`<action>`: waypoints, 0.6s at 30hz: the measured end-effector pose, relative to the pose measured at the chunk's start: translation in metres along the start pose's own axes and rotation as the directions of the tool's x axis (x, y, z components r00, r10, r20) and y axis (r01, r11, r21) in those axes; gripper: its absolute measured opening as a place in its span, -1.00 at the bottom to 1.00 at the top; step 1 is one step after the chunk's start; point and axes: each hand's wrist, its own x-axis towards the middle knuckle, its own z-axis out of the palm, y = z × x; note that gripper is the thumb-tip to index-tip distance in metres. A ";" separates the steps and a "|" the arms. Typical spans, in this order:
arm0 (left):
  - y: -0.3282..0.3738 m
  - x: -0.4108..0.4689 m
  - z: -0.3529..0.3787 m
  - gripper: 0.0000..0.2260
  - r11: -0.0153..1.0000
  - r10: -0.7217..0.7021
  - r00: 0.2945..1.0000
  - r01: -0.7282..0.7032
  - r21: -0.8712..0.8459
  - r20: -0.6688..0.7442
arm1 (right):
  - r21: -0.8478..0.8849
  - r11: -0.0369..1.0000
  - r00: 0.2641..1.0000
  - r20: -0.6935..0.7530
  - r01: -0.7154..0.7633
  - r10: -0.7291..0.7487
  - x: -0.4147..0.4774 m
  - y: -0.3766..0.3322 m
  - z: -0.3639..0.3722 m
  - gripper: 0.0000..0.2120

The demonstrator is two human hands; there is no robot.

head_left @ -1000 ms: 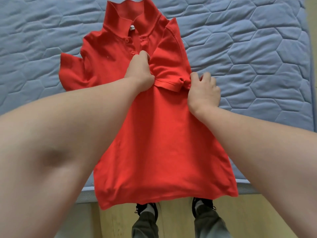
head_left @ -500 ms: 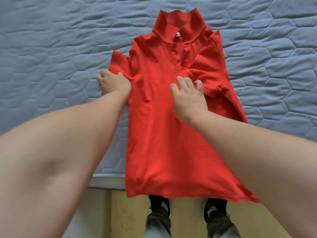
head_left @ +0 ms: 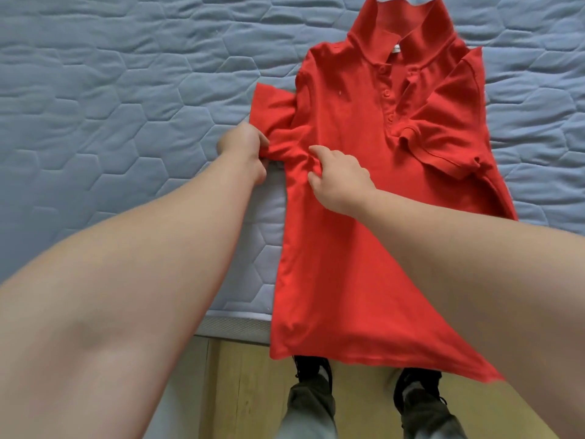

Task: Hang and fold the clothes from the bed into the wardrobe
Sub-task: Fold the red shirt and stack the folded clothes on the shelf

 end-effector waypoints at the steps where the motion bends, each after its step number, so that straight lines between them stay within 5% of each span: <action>1: -0.001 0.000 -0.004 -0.77 1.000 0.007 0.999 -0.006 0.019 -0.047 | 0.026 0.999 1.000 -0.014 -0.023 0.024 0.002 -0.004 -0.001 -0.48; 4: 0.000 -0.004 -0.016 -0.67 0.989 0.030 0.989 -0.008 0.150 -0.146 | 0.049 0.999 0.999 -0.041 -0.014 0.016 0.006 -0.011 -0.002 -0.49; 6: 0.004 -0.004 -0.017 -0.59 0.978 -0.004 0.996 0.022 0.209 -0.086 | 0.036 0.999 0.999 -0.036 0.015 -0.013 0.009 -0.014 -0.002 -0.48; 10: 0.017 -0.016 -0.010 -0.92 0.916 -0.125 0.978 0.049 0.398 0.166 | 0.027 1.000 1.000 0.000 -0.004 0.004 0.016 -0.015 -0.004 -0.44; 13: 0.022 -0.007 -0.002 -0.51 0.906 -0.158 0.932 0.006 0.423 0.325 | -0.028 0.999 1.000 0.002 0.017 -0.017 0.018 -0.013 -0.003 -0.42; 18: 0.021 0.023 0.002 -0.61 0.858 0.167 0.979 -0.204 0.472 0.121 | -0.042 0.999 1.000 -0.023 0.007 -0.008 0.019 -0.011 -0.001 -0.39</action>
